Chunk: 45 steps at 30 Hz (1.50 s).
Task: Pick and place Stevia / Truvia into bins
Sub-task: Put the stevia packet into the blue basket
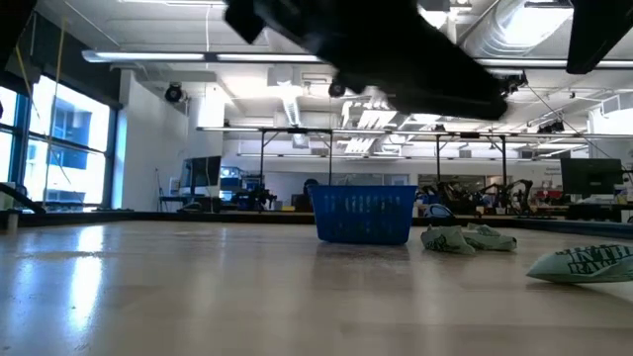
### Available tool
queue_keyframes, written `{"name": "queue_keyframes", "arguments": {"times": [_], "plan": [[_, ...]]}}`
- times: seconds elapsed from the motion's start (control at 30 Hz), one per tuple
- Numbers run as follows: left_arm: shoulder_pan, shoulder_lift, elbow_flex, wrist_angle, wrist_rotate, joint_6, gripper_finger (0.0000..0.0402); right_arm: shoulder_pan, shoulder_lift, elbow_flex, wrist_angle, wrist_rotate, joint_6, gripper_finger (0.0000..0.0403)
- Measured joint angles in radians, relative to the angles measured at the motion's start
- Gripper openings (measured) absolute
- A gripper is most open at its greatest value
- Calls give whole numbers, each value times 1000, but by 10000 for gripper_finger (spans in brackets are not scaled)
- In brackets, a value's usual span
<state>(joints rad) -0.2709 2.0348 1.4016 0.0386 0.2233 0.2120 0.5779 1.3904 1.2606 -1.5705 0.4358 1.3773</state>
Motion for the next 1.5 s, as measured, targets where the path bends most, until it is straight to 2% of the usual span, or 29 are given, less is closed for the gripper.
{"name": "queue_keyframes", "arguments": {"times": [0.2,0.33,0.57,0.7,0.83,1.0,1.13,1.3,1.5], "plan": [[-19,152,174,-18,46,22,211,18,15,0,2,21,10,239],[-20,225,240,-11,47,23,211,18,17,0,8,15,14,239],[-19,304,258,-48,18,23,211,18,17,0,7,15,14,239],[-18,330,261,-54,-48,19,207,18,17,0,7,7,14,239],[-20,331,268,-121,-77,14,160,18,17,0,4,7,16,239],[-19,290,264,-240,-101,-18,39,18,17,0,2,12,21,239],[-17,217,256,-433,-151,-63,36,18,17,0,0,25,22,239],[-17,33,254,-690,-268,-64,38,16,17,0,0,54,20,239],[54,-119,252,-741,-478,-77,38,11,17,0,2,83,14,239]]}}
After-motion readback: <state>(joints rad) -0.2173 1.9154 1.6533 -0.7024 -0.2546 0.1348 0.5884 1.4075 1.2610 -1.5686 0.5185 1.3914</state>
